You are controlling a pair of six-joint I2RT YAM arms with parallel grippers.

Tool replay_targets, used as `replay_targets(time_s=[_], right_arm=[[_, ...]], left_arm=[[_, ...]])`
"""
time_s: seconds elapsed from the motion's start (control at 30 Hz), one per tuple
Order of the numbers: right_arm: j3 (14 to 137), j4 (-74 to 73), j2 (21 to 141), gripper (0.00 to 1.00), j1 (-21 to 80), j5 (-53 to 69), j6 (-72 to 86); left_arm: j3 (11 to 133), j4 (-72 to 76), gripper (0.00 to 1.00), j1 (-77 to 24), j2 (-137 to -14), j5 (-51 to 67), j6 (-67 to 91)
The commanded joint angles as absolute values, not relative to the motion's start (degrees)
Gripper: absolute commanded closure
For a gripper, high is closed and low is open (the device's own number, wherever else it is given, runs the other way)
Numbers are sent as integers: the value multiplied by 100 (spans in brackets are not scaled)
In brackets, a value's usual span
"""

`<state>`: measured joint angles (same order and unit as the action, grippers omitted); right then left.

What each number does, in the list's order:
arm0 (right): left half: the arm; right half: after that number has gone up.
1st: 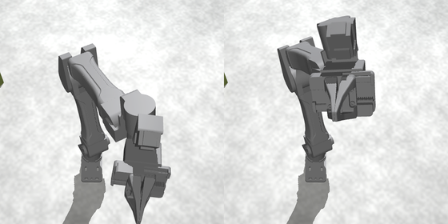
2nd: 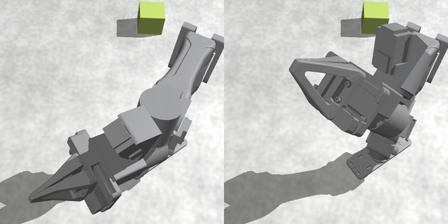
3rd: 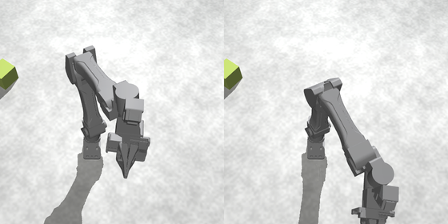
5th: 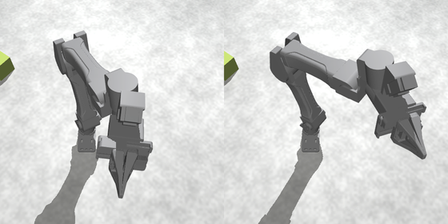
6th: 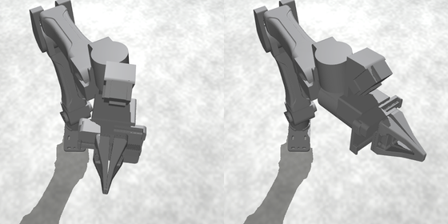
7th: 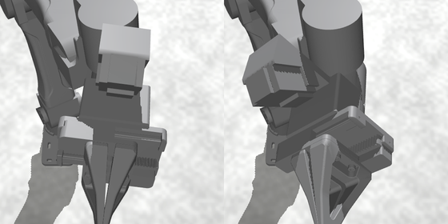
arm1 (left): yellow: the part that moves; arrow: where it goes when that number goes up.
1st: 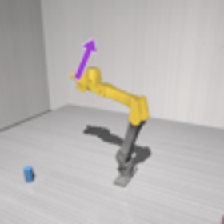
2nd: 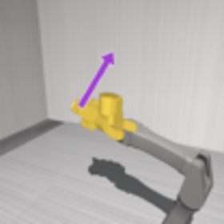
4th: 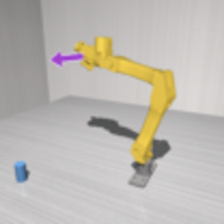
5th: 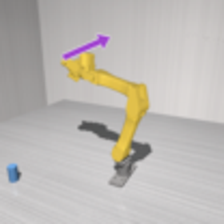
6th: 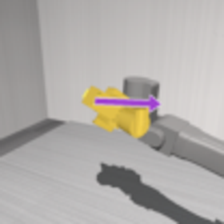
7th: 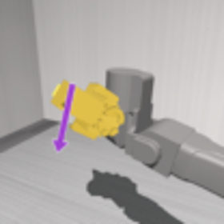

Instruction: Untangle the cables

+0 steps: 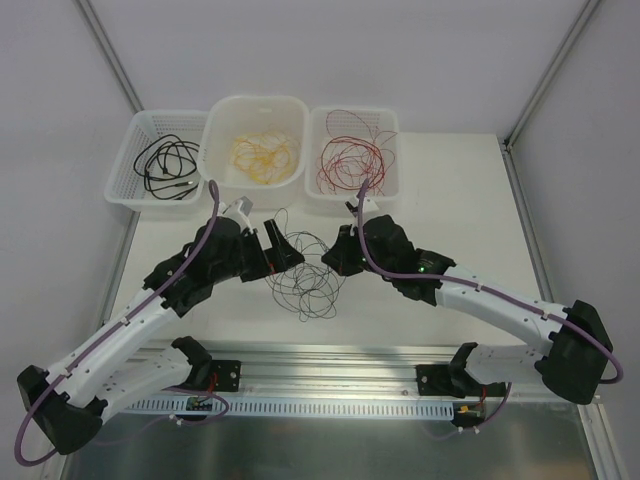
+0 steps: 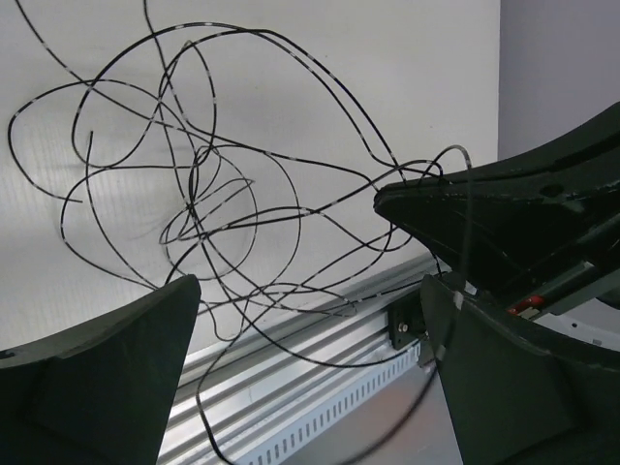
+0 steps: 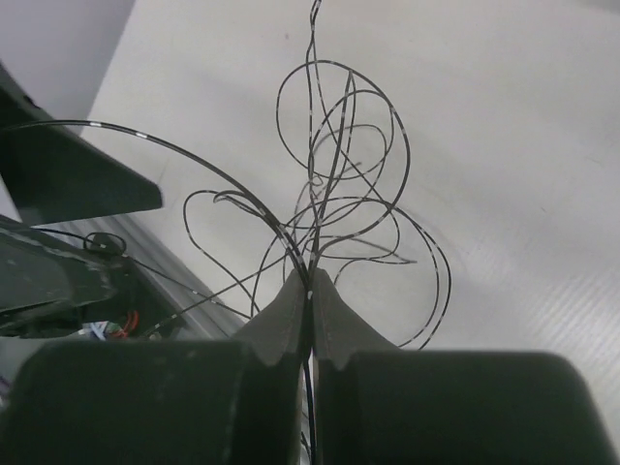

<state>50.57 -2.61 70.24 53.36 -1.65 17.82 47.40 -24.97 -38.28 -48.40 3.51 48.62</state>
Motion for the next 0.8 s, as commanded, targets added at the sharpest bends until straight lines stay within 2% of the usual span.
replay_targets(time_s=[0.0, 0.13, 0.4, 0.77], right_arm=[[5344, 307, 7022, 99, 5396, 202, 1960], [5379, 457, 7005, 99, 5414, 413, 1995], [5449, 580, 6812, 99, 5423, 685, 2127], [5282, 809, 6785, 99, 5616, 615, 2276]], left_arm=[[4615, -1978, 1, -3876, -4913, 702, 4870], [4369, -1741, 1, -3902, -5001, 817, 4781], [3859, -1450, 1, -3911, -5018, 221, 4957], [3279, -853, 2, -3911, -4702, -431, 6371]])
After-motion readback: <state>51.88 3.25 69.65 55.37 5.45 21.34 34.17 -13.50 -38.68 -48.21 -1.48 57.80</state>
